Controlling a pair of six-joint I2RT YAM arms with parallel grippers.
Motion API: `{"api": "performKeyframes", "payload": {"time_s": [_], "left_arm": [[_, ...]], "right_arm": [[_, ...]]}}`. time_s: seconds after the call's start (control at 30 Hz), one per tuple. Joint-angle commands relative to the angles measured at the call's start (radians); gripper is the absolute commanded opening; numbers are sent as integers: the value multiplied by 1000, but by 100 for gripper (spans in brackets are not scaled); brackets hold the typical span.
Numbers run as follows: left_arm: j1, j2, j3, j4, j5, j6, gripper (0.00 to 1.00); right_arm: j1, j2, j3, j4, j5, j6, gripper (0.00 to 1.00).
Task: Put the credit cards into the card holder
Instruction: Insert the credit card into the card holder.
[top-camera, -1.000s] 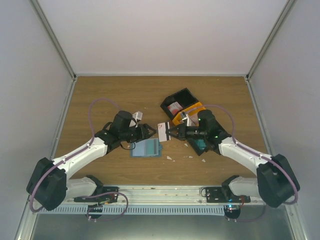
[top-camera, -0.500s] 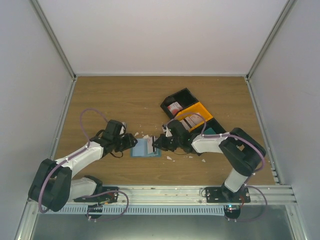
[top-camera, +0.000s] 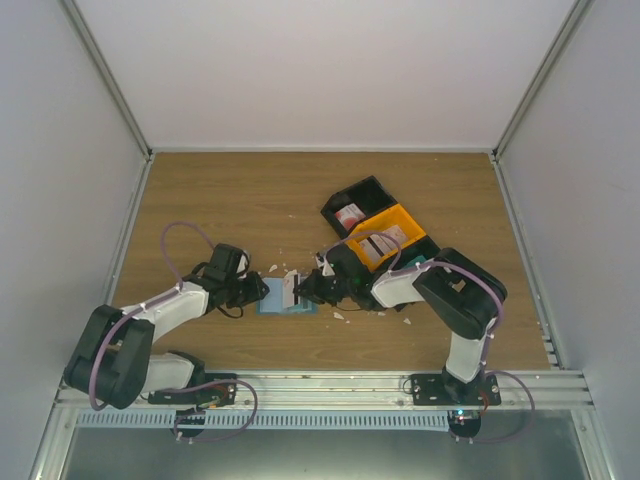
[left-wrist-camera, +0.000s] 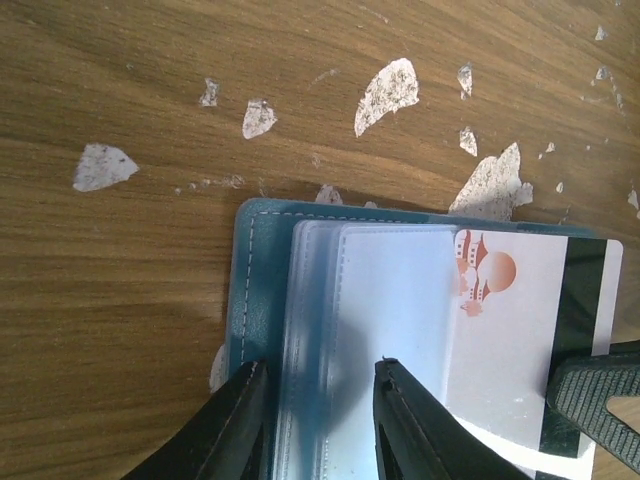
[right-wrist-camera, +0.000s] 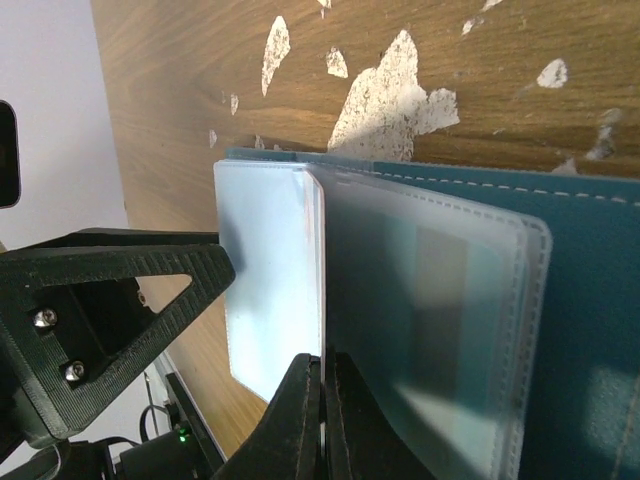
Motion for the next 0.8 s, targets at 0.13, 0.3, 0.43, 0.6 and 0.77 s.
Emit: {"api": "performKeyframes", "payload": {"time_s": [0.13, 0.3, 0.43, 0.6, 0.77], "left_arm": [[5, 25, -41, 45, 20, 21, 22], [5, 15, -55, 42, 10, 20, 20], [5, 8, -66, 49, 18, 22, 20], [5, 0, -69, 47, 24, 25, 20], [4, -1, -75, 46, 31, 27, 21]], "right_arm": [[30, 45, -11, 47, 5, 54, 1], [43, 56, -31, 64, 8, 85, 1], [44, 65, -33, 57, 6, 73, 1], [50, 104, -9, 83, -16, 66, 1], [58, 138, 16, 107, -14, 70, 4]]}}
